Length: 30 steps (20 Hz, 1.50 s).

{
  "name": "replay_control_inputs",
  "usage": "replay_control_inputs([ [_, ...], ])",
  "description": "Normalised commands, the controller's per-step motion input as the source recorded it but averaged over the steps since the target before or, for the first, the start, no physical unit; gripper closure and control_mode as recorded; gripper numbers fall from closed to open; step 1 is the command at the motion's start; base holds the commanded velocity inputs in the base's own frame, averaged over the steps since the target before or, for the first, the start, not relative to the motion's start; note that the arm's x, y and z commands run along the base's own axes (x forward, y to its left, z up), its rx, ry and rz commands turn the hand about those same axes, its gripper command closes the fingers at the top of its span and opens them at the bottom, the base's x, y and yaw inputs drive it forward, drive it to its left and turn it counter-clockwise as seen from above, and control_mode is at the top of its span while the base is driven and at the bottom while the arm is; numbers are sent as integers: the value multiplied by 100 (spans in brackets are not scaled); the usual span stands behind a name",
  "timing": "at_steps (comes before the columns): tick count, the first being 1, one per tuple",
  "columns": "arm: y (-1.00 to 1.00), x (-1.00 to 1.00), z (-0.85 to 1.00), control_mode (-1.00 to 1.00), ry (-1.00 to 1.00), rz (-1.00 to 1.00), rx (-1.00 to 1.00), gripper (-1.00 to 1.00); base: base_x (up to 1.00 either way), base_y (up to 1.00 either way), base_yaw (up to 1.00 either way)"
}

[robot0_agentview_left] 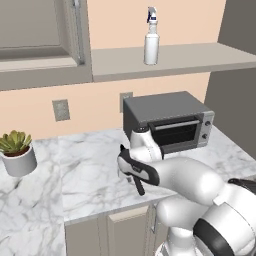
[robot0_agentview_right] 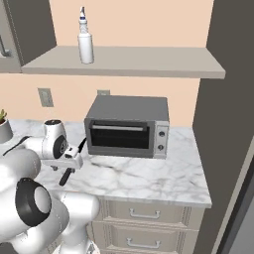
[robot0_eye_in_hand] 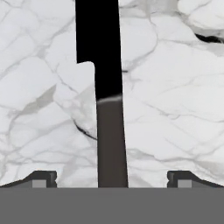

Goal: Move the cutting board and knife to the sink. Then move spray from the shelves to the counter.

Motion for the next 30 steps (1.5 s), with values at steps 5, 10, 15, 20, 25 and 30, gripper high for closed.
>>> replay_control_inputs([
  [5, 0, 0, -30, -100, 0, 0, 0, -100, 0, 0, 0],
  [10, 0, 0, -29, -100, 0, 0, 0, -100, 0, 0, 0],
  [15, 0, 0, -29, -100, 0, 0, 0, -100, 0, 0, 0],
  [20, 0, 0, -30, -100, 0, 0, 0, -100, 0, 0, 0],
  [25, -2, 0, -31, -100, 0, 0, 0, 100, 0, 0, 0],
  [30, -16, -8, -21, -100, 0, 0, 0, 100, 0, 0, 0],
])
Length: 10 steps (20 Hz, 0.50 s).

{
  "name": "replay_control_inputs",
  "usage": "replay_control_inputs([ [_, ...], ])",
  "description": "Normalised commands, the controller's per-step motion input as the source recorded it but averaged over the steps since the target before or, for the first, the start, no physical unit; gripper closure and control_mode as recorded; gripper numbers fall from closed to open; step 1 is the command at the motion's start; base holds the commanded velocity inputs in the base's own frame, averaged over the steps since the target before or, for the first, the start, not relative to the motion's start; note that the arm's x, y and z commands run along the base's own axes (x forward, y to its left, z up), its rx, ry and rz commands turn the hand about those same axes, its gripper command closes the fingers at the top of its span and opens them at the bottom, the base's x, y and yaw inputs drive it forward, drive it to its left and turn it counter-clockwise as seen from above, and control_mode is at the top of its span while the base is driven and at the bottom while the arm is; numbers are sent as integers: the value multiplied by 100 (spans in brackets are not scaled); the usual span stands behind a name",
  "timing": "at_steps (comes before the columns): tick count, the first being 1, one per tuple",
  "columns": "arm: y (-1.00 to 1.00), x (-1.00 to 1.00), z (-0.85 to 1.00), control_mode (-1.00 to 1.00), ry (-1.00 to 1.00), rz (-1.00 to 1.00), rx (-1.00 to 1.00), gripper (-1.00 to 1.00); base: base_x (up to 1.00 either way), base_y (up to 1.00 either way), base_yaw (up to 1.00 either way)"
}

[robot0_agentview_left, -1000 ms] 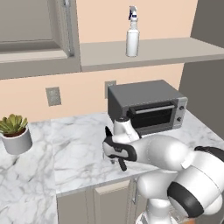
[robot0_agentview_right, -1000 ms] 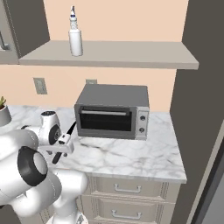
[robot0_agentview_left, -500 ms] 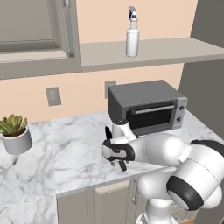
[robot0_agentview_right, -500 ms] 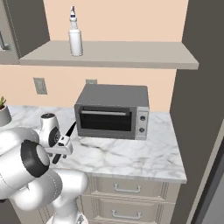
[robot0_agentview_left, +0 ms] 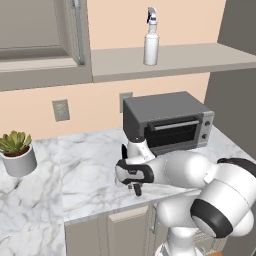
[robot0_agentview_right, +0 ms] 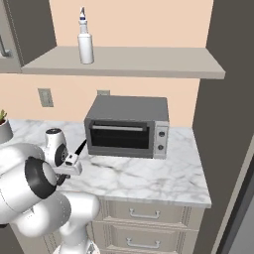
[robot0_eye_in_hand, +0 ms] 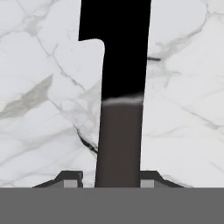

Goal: Move the cutting board and knife to the sink. Then move spray from the shelves to the counter.

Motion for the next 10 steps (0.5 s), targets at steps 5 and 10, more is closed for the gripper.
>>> replay_control_inputs([
  [5, -14, -7, -4, -100, 0, 0, 0, 100, 0, 0, 0],
  [10, -9, -11, 10, -100, 0, 0, 1, 100, 0, 0, 0],
])
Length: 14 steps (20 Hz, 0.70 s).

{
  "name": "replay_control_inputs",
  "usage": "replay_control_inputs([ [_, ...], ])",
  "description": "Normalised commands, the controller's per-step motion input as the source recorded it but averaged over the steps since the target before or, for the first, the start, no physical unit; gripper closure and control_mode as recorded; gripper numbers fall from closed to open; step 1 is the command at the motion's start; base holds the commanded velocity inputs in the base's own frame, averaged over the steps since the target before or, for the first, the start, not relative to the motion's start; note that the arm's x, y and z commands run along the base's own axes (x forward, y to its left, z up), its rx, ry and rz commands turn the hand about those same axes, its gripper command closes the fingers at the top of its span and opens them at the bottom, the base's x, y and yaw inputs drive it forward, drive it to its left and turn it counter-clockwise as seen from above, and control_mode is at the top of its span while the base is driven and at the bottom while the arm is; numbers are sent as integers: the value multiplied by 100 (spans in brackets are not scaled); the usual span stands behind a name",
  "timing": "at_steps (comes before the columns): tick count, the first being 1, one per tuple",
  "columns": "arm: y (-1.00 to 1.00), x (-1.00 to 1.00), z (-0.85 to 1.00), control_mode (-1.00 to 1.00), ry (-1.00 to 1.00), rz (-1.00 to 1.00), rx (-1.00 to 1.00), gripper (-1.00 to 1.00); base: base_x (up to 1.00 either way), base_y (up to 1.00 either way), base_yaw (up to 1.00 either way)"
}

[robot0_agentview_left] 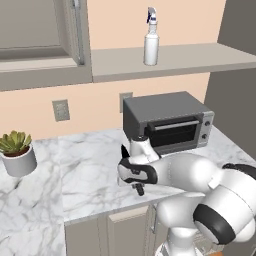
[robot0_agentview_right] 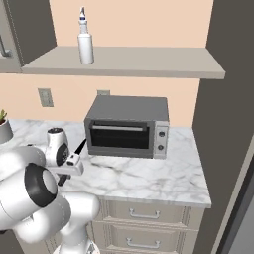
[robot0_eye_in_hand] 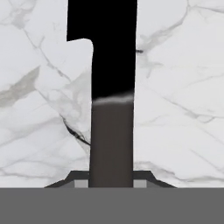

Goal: Move the cutting board and knife to the sink. Then move spray from the shelves to the counter.

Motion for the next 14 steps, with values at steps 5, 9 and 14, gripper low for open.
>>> replay_control_inputs([
  [5, -5, -25, 39, -100, 0, -2, 0, 100, 0, 0, 0],
  [9, -6, -36, 46, -100, 0, -4, 0, 100, 0, 0, 0],
  [14, -1, -34, 46, -100, 0, -1, 0, 100, 0, 0, 0],
])
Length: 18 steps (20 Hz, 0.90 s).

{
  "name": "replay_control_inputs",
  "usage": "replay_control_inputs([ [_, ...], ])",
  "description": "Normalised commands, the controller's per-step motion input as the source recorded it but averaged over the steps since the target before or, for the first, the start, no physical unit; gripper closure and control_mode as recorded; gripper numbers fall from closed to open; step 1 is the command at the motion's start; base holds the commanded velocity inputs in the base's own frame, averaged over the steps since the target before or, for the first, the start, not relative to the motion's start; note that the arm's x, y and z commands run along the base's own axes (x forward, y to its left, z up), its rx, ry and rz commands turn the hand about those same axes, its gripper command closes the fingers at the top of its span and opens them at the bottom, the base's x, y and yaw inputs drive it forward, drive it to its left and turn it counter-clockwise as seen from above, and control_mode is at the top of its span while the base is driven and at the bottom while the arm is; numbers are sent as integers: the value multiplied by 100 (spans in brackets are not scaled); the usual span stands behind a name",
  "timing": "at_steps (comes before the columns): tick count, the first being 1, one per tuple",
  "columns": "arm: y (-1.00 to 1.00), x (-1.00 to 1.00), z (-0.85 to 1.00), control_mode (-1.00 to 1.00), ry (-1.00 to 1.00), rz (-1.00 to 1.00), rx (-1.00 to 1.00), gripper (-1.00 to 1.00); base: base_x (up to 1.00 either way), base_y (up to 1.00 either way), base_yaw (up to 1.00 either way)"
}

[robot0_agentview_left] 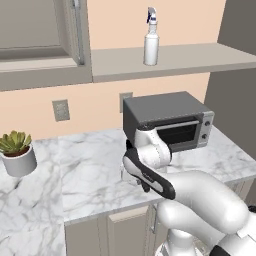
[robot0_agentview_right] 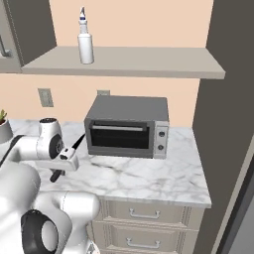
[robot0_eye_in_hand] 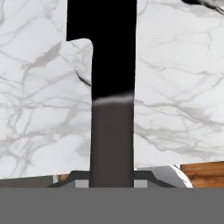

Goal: Move the cutting board and knife to the sink. Then move spray from the shelves to the counter.

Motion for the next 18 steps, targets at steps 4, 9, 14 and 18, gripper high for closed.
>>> replay_control_inputs([
  [4, 4, -24, 48, -100, -5, 7, 0, 100, 0, 0, 0],
  [9, 0, -21, 48, -100, -5, 8, 0, 100, 0, 0, 0],
  [14, 0, -23, 42, -100, -3, 3, 0, 100, 0, 0, 0],
  [18, 0, -11, 12, -100, 0, 0, 0, 100, 0, 0, 0],
])
